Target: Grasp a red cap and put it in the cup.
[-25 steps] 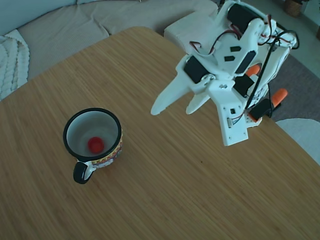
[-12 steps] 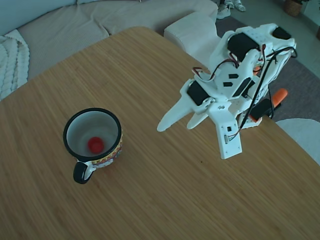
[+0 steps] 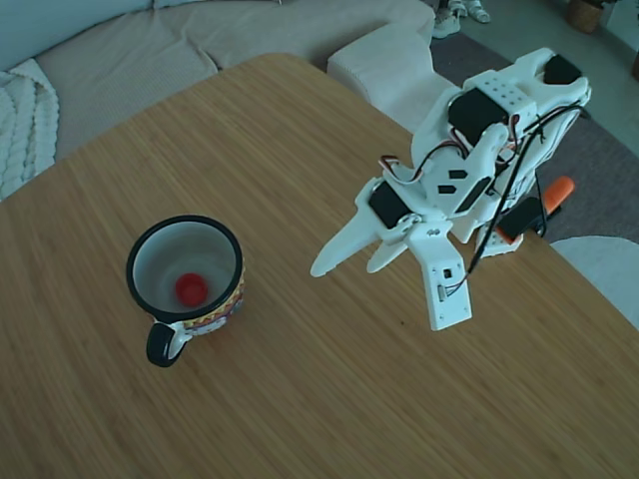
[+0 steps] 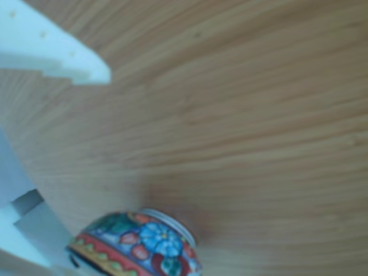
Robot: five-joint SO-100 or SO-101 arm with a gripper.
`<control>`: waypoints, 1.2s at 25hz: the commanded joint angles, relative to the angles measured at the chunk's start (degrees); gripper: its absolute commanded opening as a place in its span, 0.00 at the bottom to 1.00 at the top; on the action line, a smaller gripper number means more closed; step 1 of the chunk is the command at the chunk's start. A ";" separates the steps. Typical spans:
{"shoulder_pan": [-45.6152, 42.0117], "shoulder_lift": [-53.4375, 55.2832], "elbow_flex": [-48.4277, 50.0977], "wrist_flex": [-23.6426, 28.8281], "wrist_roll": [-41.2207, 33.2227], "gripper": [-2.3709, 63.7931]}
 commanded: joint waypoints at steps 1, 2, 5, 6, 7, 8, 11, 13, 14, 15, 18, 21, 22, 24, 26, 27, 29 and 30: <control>-0.09 1.14 -0.97 -0.88 -0.26 0.48; 0.00 1.14 -1.14 -0.97 -0.26 0.39; -0.09 1.14 -1.41 -1.05 -0.44 0.10; -0.09 1.14 -1.41 -1.05 -0.44 0.04; -0.09 1.23 -1.32 -1.05 -0.44 0.03; -0.09 1.23 -1.14 -1.05 -0.44 0.03; -0.09 1.23 -0.44 -1.05 -0.44 0.04; -0.09 1.23 0.26 -1.14 -0.44 0.04; -0.09 1.23 0.44 -1.67 -0.44 0.04; -0.09 1.23 0.97 -2.37 -0.44 0.04; -0.09 1.23 2.37 -4.48 -0.35 0.04; -0.09 1.23 2.37 -4.48 -0.35 0.04; -0.09 1.23 2.37 -4.48 -0.35 0.04; -0.09 1.23 2.37 -4.48 -0.35 0.04; -0.09 1.23 2.37 -4.48 0.09 0.03; 0.09 1.23 2.37 -4.48 0.18 0.03; 0.09 1.23 2.37 -4.48 0.18 0.03; 0.09 1.23 2.37 -4.48 0.18 0.03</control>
